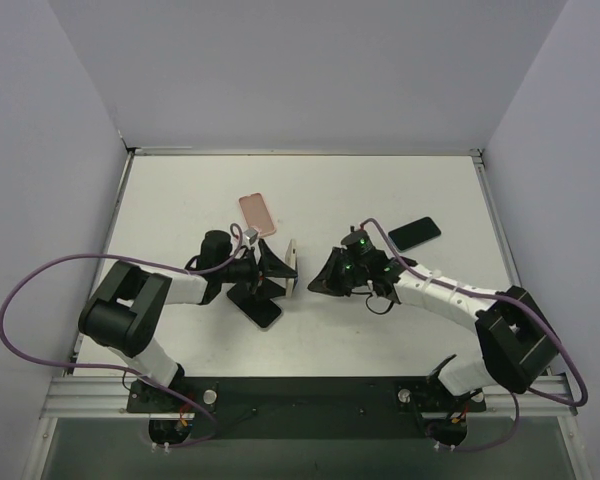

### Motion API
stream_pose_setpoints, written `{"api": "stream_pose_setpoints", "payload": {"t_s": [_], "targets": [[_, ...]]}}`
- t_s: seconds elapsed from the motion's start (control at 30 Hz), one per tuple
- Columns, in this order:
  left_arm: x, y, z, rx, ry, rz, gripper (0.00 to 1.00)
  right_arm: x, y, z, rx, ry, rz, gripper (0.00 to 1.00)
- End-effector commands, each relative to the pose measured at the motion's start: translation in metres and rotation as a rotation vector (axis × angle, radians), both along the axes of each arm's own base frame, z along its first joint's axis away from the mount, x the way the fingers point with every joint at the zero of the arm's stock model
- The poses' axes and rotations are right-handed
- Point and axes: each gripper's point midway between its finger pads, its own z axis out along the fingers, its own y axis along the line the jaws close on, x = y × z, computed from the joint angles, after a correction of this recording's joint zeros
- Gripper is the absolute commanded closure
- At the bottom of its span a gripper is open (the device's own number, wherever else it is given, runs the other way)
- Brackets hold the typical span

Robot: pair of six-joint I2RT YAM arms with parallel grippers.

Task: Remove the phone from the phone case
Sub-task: Remove the phone case from the phone.

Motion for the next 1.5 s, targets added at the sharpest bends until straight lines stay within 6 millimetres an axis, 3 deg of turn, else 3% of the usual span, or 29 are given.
{"api": "stream_pose_setpoints", "payload": {"t_s": [0.0, 0.27, 1.0, 1.13, 1.23, 1.47], "targets": [[0.015, -0.006, 0.041, -0.085, -0.189, -0.024, 1.00, -0.006, -0.025, 0.012, -0.060, 0.020, -0.051, 1.00], [0.015, -0.006, 0.042, -0.082, -0.198, -0.029, 1.00, -0.007, -0.042, 0.026, -0.068, 0.072, -0.151, 1.00], [0.015, -0.007, 0.044, -0.084, -0.196, -0.039, 1.00, -0.005, -0.045, 0.031, -0.074, 0.098, -0.184, 0.99], [0.017, -0.006, 0.038, -0.050, -0.171, -0.041, 1.00, -0.005, -0.033, 0.038, -0.071, 0.055, -0.108, 0.66], [0.019, -0.007, 0.039, -0.052, -0.167, -0.039, 1.00, -0.006, -0.028, 0.040, -0.079, 0.043, -0.085, 0.52], [0.022, -0.010, 0.048, -0.078, -0.173, -0.043, 1.00, -0.007, -0.023, 0.043, -0.091, 0.005, -0.031, 0.47]]}}
